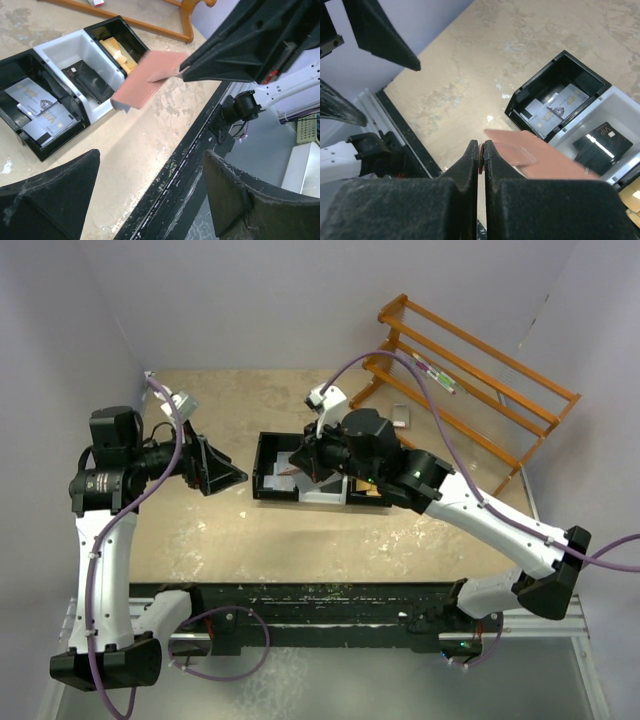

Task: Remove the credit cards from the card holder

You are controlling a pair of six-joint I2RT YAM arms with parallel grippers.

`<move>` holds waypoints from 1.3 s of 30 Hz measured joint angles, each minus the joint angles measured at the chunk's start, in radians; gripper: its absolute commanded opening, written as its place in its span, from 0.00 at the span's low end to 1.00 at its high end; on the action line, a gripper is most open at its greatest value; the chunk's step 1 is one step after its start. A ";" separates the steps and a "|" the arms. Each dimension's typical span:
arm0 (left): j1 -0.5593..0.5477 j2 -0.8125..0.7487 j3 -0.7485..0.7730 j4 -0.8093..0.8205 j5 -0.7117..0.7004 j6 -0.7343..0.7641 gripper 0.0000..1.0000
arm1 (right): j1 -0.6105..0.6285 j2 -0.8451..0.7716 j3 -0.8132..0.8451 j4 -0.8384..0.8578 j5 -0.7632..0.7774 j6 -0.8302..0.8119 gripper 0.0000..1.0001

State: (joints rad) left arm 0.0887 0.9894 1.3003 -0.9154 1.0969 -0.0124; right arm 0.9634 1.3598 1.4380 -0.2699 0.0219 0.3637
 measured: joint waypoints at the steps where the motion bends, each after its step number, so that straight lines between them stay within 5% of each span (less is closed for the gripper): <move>1: 0.000 0.000 -0.009 0.003 -0.006 0.011 0.88 | 0.017 0.012 0.016 -0.016 0.026 -0.010 0.00; 9: 0.000 -0.056 -0.132 0.033 -0.039 0.154 0.95 | 0.158 0.137 0.160 -0.118 0.196 -0.053 0.00; 19: 0.000 -0.271 -0.251 0.021 -0.054 0.481 0.97 | 0.181 0.144 0.214 -0.111 0.110 -0.065 0.00; 28: 0.000 -0.299 -0.308 0.085 -0.002 0.457 0.95 | 0.180 0.138 0.248 -0.096 0.035 -0.054 0.00; 35: 0.000 -0.344 -0.355 0.200 0.003 0.362 0.82 | 0.180 0.138 0.301 -0.079 -0.011 -0.033 0.00; 39: 0.000 -0.330 -0.355 0.229 0.023 0.333 0.61 | 0.180 0.138 0.302 -0.072 -0.040 -0.026 0.00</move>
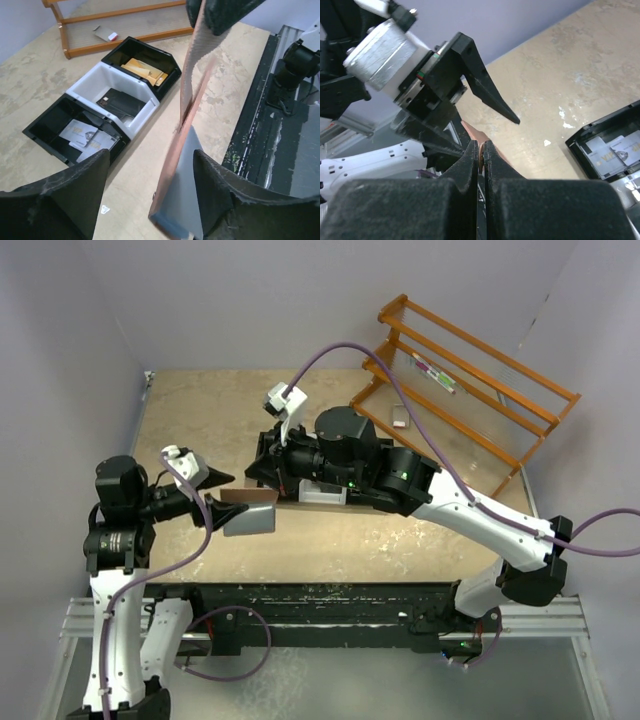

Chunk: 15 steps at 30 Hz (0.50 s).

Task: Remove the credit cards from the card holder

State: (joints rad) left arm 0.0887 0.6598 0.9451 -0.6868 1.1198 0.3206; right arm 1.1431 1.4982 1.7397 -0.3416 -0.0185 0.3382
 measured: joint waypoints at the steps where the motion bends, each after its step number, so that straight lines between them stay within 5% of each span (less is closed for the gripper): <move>1: 0.000 0.008 0.000 0.001 0.010 -0.008 0.53 | 0.000 0.000 0.000 0.001 -0.007 0.003 0.00; 5: 0.000 0.058 0.016 -0.011 0.066 -0.022 0.24 | 0.000 0.000 0.000 0.006 -0.031 0.011 0.00; 9: 0.000 0.095 0.045 -0.022 0.097 -0.030 0.06 | 0.000 0.000 0.000 0.018 -0.041 0.018 0.04; 11: 0.000 0.108 0.059 -0.027 0.113 -0.047 0.00 | -0.002 0.000 0.000 0.022 -0.051 0.026 0.20; 15: 0.000 0.121 0.081 -0.028 0.135 -0.105 0.00 | -0.012 -0.008 -0.025 0.063 -0.071 0.047 0.72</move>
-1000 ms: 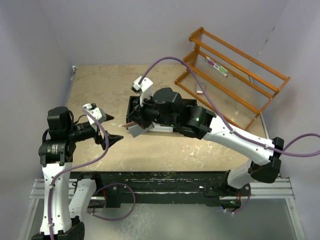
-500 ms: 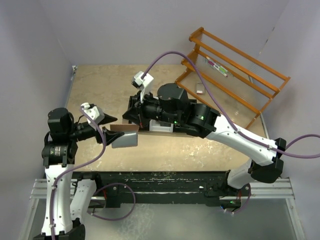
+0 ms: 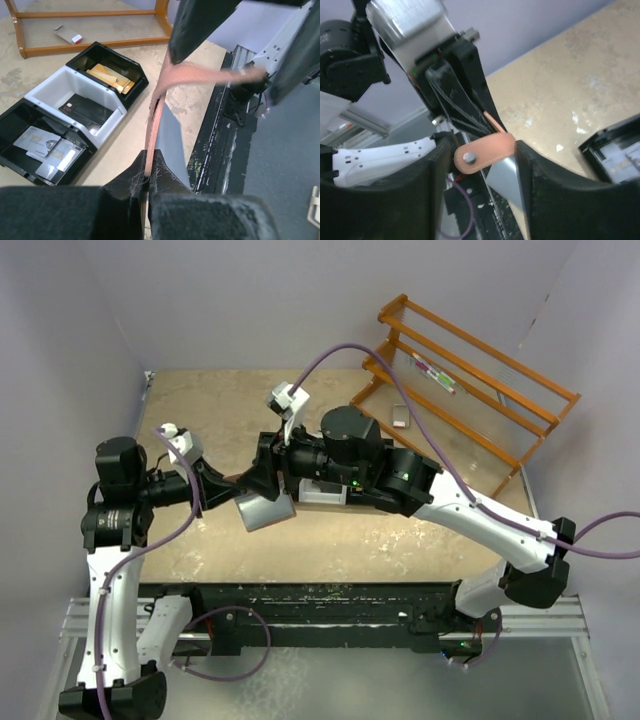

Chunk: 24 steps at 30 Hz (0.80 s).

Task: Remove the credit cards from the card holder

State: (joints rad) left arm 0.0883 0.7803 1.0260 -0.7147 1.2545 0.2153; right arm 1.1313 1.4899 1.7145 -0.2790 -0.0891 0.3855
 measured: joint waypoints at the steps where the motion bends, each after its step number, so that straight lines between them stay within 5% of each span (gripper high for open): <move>1: 0.000 0.004 0.009 0.002 0.003 -0.021 0.00 | -0.009 -0.010 -0.019 0.008 -0.011 0.000 0.84; 4: 0.000 0.019 0.038 0.016 0.014 -0.101 0.00 | -0.063 -0.053 -0.089 0.031 -0.061 0.002 0.98; 7: 0.000 0.036 0.066 0.071 0.047 -0.219 0.00 | -0.180 -0.133 -0.195 0.057 -0.126 0.011 0.99; 11: 0.000 0.046 0.078 0.187 0.091 -0.394 0.00 | -0.282 -0.254 -0.336 0.080 -0.214 0.018 1.00; 18: 0.000 0.047 0.080 0.456 0.145 -0.744 0.00 | -0.288 -0.365 -0.522 0.161 -0.399 0.035 0.97; 24: 0.000 0.048 0.103 0.549 0.177 -0.874 0.00 | -0.290 -0.365 -0.607 0.236 -0.494 0.068 0.93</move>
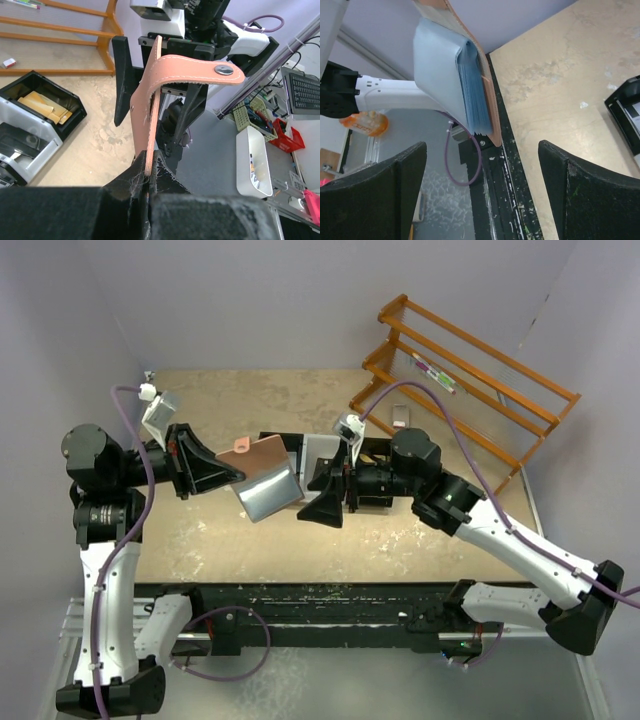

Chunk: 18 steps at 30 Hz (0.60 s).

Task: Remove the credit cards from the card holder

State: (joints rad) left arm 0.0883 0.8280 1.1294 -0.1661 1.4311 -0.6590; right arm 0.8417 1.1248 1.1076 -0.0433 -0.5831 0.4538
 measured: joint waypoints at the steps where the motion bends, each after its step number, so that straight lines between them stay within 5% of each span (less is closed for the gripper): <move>1: 0.000 -0.002 0.004 0.007 0.003 -0.012 0.00 | 0.000 0.000 -0.006 0.012 -0.011 0.003 0.93; 9: 0.000 -0.002 0.013 0.029 0.014 -0.038 0.00 | -0.007 0.041 -0.031 0.150 -0.093 0.042 0.84; 18: 0.000 0.006 0.021 0.028 0.015 -0.044 0.00 | -0.007 0.121 -0.012 0.214 -0.170 0.064 0.39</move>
State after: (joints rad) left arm 0.0883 0.8337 1.1507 -0.1379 1.4464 -0.7029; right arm 0.8345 1.2453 1.0958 0.1703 -0.7532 0.5179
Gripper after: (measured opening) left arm 0.012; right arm 0.537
